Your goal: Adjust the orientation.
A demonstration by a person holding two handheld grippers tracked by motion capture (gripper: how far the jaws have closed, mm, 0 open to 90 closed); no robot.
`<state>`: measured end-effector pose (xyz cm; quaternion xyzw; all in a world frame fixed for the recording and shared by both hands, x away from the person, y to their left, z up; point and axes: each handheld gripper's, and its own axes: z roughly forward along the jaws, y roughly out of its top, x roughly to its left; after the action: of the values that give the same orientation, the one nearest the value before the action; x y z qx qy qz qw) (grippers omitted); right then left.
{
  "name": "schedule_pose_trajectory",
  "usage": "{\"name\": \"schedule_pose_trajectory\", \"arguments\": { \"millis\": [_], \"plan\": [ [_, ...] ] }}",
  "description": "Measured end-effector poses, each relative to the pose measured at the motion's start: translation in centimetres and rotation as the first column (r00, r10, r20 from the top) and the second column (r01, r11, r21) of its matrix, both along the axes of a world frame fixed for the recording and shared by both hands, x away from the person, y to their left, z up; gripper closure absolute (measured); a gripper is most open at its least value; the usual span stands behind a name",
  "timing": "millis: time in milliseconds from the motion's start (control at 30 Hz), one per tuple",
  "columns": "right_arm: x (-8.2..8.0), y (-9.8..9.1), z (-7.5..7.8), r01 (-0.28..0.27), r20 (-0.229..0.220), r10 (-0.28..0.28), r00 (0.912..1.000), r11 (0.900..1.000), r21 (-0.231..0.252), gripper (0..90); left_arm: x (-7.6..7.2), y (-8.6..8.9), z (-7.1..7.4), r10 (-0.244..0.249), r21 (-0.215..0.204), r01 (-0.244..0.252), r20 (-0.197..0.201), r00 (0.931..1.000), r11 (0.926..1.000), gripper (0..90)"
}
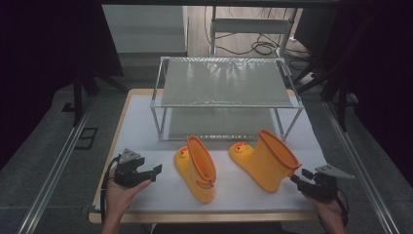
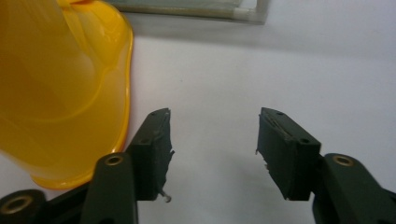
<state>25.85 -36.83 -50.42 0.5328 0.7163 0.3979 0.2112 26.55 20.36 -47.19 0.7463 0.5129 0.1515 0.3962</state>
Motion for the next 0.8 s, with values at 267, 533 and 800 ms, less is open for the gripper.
{"name": "schedule_pose_trajectory", "arguments": {
  "millis": [267,533,800],
  "plan": [
    [0.2,-0.4,-0.4,-0.035,-0.016,0.036,0.9992,0.9993,0.011,56.2,-0.3,-0.5,-0.3,-0.019,0.017,0.019,0.000,0.9998,0.9997,33.9],
    [-0.5,0.5,0.3,-0.069,-0.006,0.069,0.9976,0.9976,0.002,66.8,-1.0,-0.3,-0.3,-0.019,0.044,0.019,-0.002,0.9998,0.9988,38.1],
    [-4.5,2.4,0.8,-0.171,0.040,0.174,0.9839,0.9828,-0.069,82.3,-0.7,-1.4,-0.5,-0.075,0.023,0.075,-0.013,0.9971,0.9969,34.6]
  ]
}}
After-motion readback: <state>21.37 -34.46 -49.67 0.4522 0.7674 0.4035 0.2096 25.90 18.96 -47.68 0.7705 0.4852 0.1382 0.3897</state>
